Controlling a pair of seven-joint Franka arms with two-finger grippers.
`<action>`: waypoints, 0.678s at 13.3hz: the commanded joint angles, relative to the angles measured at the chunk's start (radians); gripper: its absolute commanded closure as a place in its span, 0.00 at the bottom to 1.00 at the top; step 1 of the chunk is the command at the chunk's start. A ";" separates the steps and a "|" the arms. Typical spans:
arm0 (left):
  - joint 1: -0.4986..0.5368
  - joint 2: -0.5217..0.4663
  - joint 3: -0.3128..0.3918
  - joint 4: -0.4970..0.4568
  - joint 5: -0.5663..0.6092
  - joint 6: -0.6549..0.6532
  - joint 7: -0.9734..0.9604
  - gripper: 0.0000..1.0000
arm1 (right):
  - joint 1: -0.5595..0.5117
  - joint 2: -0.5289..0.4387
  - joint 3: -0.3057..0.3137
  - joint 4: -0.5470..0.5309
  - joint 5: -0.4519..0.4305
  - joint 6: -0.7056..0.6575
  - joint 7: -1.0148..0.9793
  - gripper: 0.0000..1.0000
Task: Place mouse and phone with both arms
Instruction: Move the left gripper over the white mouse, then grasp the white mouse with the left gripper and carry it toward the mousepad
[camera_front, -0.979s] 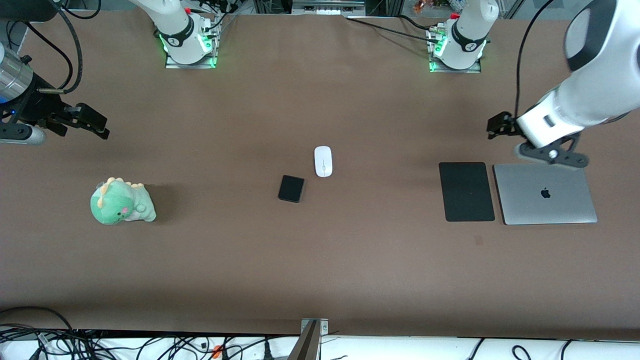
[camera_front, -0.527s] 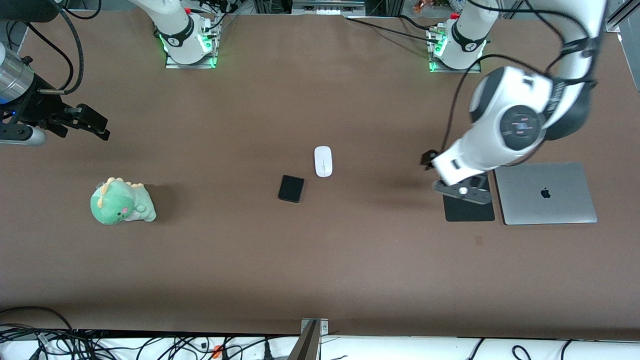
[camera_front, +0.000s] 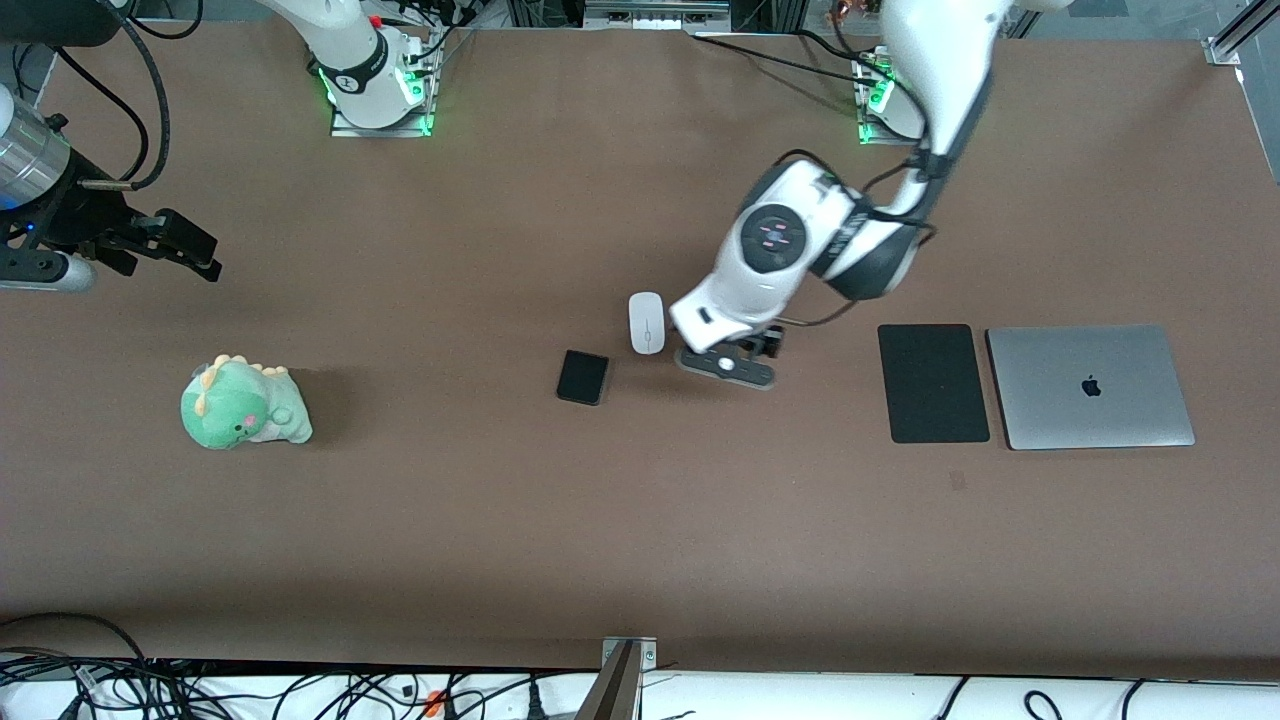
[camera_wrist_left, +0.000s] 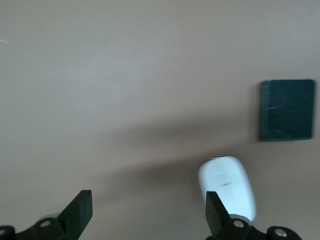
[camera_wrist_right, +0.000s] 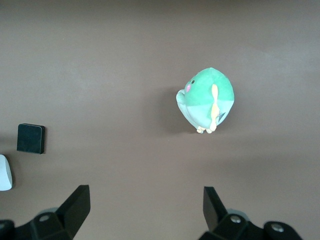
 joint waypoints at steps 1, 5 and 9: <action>-0.113 0.103 0.030 0.029 0.048 0.119 -0.182 0.00 | 0.001 0.015 0.001 0.020 0.006 -0.002 0.000 0.00; -0.159 0.154 0.027 0.021 0.198 0.207 -0.351 0.00 | 0.011 0.017 0.004 0.020 0.006 0.001 -0.008 0.00; -0.178 0.183 0.029 0.020 0.203 0.206 -0.373 0.00 | 0.022 0.017 0.005 0.021 0.004 -0.003 -0.014 0.00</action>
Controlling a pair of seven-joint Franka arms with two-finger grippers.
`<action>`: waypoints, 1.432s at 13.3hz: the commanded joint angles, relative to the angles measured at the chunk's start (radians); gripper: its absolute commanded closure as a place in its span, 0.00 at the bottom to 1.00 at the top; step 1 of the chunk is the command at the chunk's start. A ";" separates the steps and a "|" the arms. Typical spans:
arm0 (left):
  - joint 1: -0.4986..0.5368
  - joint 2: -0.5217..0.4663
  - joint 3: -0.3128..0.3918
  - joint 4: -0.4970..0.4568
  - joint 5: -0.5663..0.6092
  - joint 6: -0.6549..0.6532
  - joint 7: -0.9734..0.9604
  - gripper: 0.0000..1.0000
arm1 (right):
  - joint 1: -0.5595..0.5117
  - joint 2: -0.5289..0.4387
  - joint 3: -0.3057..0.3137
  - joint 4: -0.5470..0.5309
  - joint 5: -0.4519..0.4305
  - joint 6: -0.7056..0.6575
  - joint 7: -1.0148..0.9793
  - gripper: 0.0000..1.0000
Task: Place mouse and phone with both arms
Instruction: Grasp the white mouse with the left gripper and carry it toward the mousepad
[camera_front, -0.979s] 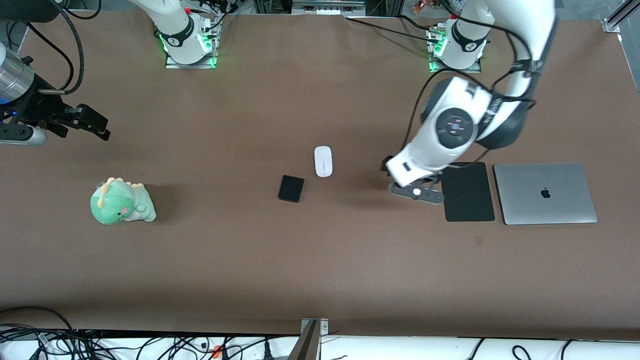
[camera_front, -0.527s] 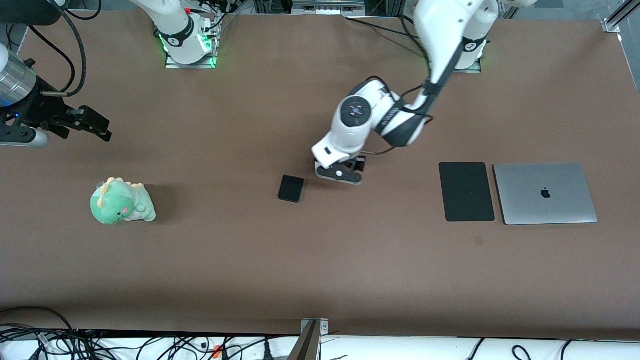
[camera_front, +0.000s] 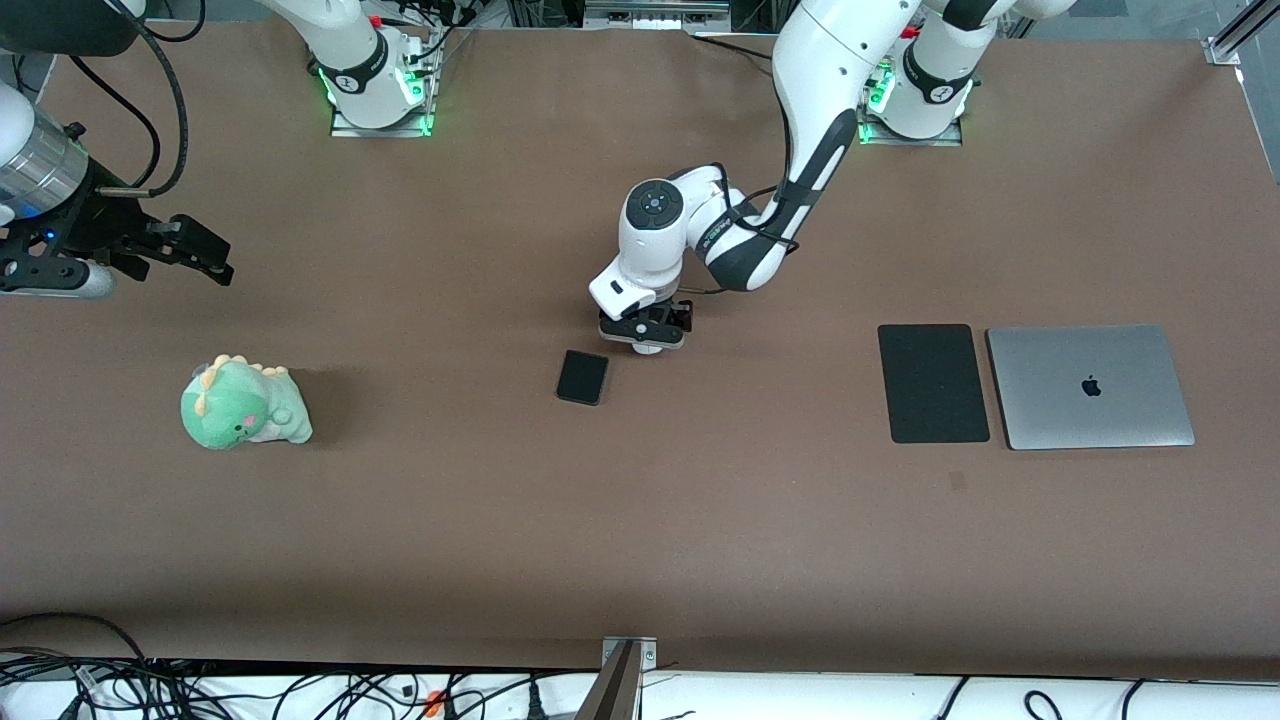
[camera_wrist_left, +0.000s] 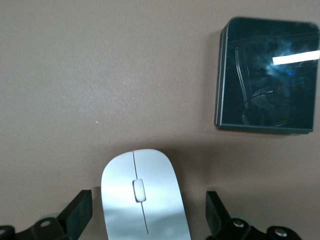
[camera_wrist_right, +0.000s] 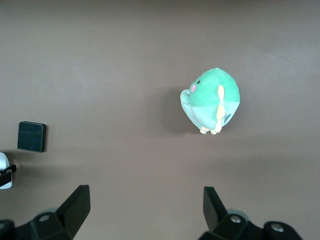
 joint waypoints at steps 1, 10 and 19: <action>-0.018 0.011 0.014 0.018 0.032 -0.009 -0.033 0.18 | 0.010 0.007 0.000 0.019 0.004 -0.012 -0.016 0.00; 0.150 -0.139 0.003 0.215 0.015 -0.586 0.245 0.77 | 0.047 0.140 0.000 0.019 0.001 -0.039 -0.027 0.00; 0.547 -0.215 0.001 0.208 -0.056 -0.785 0.684 0.74 | 0.318 0.386 0.008 0.000 0.085 0.308 0.411 0.00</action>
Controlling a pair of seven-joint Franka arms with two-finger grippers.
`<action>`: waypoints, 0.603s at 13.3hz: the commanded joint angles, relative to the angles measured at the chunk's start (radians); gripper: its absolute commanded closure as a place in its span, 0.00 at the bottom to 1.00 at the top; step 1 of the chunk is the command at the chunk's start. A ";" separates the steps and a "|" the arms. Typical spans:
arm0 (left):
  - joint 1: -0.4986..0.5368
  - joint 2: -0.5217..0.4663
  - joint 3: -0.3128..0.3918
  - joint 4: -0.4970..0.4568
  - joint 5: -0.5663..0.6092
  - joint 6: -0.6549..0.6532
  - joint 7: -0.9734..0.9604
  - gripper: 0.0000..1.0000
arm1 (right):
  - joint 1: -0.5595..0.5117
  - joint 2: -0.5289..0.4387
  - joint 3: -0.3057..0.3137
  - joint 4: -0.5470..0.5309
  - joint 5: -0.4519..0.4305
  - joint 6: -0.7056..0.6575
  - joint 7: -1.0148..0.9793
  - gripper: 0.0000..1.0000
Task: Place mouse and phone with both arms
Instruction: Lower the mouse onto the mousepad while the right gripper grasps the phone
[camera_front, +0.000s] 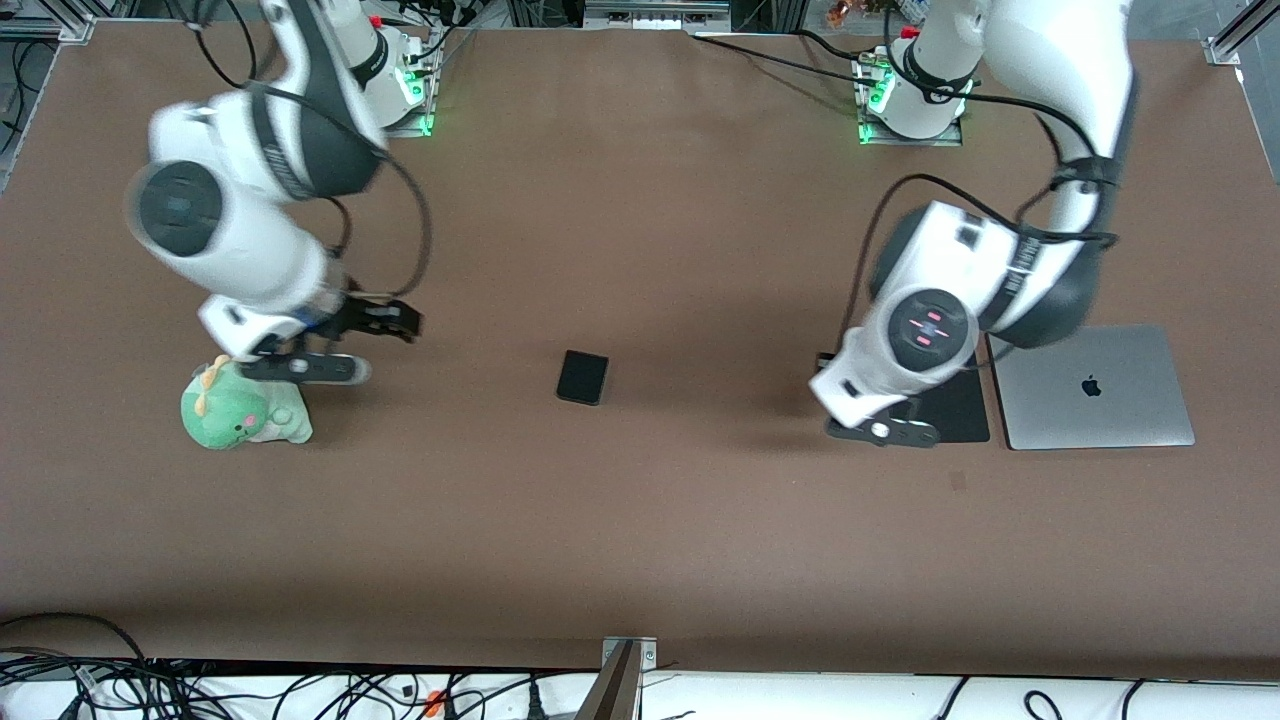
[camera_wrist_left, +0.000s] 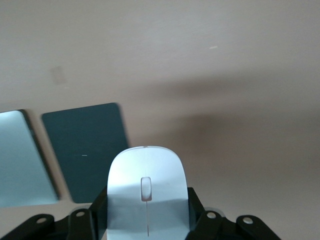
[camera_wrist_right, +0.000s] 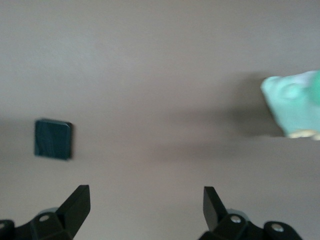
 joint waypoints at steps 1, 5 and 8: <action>0.103 -0.015 -0.019 -0.051 -0.021 -0.005 0.111 0.74 | 0.093 0.120 -0.009 0.013 0.015 0.141 0.161 0.00; 0.194 -0.025 -0.018 -0.200 -0.015 0.123 0.165 0.74 | 0.159 0.276 -0.009 0.023 0.145 0.342 0.245 0.00; 0.254 -0.025 -0.019 -0.347 -0.019 0.307 0.239 0.73 | 0.185 0.368 -0.008 0.043 0.153 0.436 0.354 0.00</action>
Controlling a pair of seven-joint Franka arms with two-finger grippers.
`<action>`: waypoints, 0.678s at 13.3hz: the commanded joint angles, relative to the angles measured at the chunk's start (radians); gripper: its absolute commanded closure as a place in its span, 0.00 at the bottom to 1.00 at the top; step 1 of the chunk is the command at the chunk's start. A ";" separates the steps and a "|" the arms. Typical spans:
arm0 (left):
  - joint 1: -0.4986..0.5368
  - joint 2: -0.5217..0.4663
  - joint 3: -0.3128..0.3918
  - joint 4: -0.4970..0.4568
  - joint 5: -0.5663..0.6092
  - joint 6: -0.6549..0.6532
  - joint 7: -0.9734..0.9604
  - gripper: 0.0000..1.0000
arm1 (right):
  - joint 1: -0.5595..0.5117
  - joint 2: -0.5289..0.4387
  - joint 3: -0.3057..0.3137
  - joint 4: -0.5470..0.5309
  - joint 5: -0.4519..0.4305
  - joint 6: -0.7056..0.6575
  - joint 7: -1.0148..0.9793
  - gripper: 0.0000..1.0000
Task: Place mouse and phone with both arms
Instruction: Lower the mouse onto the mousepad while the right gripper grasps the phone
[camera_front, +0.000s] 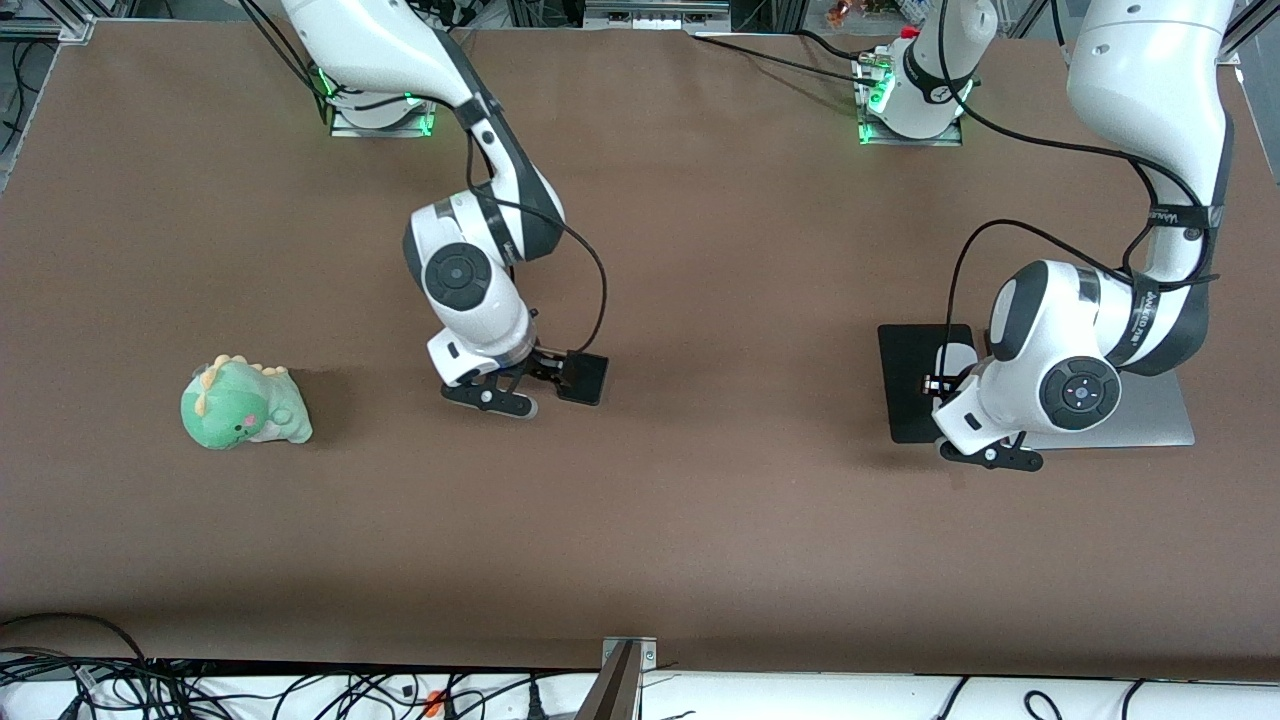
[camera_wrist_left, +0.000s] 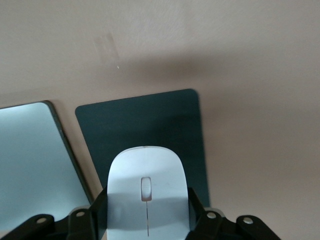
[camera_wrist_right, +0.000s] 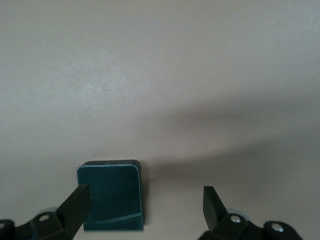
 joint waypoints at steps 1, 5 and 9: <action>0.053 -0.035 -0.016 -0.163 -0.017 0.162 0.054 0.73 | 0.035 0.065 -0.003 0.042 0.023 0.055 0.087 0.00; 0.067 -0.040 -0.016 -0.337 -0.017 0.405 0.054 0.65 | 0.072 0.107 0.003 0.042 0.025 0.114 0.138 0.00; 0.068 -0.058 -0.016 -0.339 -0.018 0.408 0.054 0.00 | 0.087 0.125 0.009 0.044 0.042 0.115 0.158 0.00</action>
